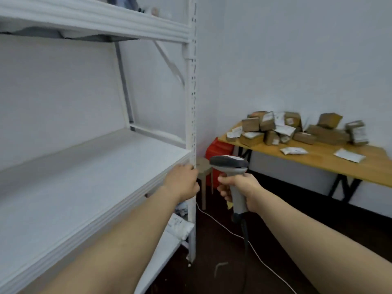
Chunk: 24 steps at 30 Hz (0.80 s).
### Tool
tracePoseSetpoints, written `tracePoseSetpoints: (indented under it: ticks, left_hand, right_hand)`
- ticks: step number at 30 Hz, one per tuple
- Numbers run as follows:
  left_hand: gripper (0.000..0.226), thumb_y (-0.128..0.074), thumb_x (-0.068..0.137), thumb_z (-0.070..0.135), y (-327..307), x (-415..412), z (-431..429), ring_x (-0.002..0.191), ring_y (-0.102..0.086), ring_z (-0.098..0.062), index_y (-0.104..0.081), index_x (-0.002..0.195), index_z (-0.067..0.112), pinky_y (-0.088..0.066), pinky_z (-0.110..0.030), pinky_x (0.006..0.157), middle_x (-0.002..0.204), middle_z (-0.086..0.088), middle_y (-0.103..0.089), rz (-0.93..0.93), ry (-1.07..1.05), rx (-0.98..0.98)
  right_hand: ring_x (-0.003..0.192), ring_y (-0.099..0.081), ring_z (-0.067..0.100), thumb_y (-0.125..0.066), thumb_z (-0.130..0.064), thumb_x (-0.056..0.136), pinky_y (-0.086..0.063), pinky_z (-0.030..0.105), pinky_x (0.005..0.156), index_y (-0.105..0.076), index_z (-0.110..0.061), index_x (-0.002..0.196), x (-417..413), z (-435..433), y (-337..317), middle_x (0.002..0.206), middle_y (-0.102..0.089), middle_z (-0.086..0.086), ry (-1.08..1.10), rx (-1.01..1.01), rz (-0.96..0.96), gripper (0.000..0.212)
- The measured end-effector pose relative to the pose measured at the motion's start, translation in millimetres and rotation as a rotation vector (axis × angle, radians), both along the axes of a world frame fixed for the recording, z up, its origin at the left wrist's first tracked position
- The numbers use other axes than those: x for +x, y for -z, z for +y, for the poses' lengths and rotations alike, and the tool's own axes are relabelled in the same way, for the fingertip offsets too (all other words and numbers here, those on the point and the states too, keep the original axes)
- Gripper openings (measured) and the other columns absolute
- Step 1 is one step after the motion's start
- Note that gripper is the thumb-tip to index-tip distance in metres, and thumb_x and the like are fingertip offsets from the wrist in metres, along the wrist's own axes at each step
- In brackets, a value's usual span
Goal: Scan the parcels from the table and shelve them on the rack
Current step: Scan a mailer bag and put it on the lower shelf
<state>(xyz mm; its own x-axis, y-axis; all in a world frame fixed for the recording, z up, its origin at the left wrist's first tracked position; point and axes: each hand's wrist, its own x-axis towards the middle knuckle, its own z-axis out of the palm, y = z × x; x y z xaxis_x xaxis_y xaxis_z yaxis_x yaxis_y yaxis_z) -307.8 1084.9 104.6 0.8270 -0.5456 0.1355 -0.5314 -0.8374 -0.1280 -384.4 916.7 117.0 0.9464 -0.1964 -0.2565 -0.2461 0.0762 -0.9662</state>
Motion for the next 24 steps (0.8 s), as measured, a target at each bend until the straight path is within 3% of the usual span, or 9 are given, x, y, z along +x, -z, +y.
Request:
tracePoseSetpoints:
  ticks: [9, 13, 24]
  left_hand:
    - [0.052, -0.044, 0.094, 0.037, 20, 43, -203, 0.111, -0.056, -0.033, -0.039, 0.141, 0.015, -0.047, -0.041, 0.085, 0.133, -0.008, -0.046, 0.092, 0.230, -0.023]
    - [0.056, -0.045, 0.094, 0.039, 34, 88, -272, 0.112, -0.056, -0.031, -0.034, 0.144, 0.016, -0.050, -0.041, 0.084, 0.137, -0.007, -0.043, 0.173, 0.272, -0.040]
    - [0.058, -0.046, 0.095, 0.041, 66, 233, -411, 0.117, -0.054, -0.027, -0.030, 0.146, 0.016, -0.050, -0.041, 0.087, 0.139, -0.007, -0.041, 0.362, 0.248, -0.118]
  right_hand:
    - [0.050, -0.057, 0.014, -0.074, -0.011, 0.081, -0.045, 0.024, 0.047, -0.064, -0.006, 0.096, -12, -205, 14, 0.066, -0.067, 0.008, 0.351, -0.200, 0.085, 0.019]
    - [0.051, -0.059, 0.015, -0.074, -0.013, 0.082, -0.046, 0.026, 0.050, -0.064, -0.007, 0.095, 11, -274, 23, 0.065, -0.067, 0.007, 0.457, -0.280, 0.133, 0.018]
    - [0.055, -0.063, 0.022, -0.070, -0.013, 0.087, -0.051, 0.031, 0.054, -0.062, -0.003, 0.091, 138, -408, 29, 0.070, -0.066, 0.013, 0.510, -0.327, 0.231, 0.013]
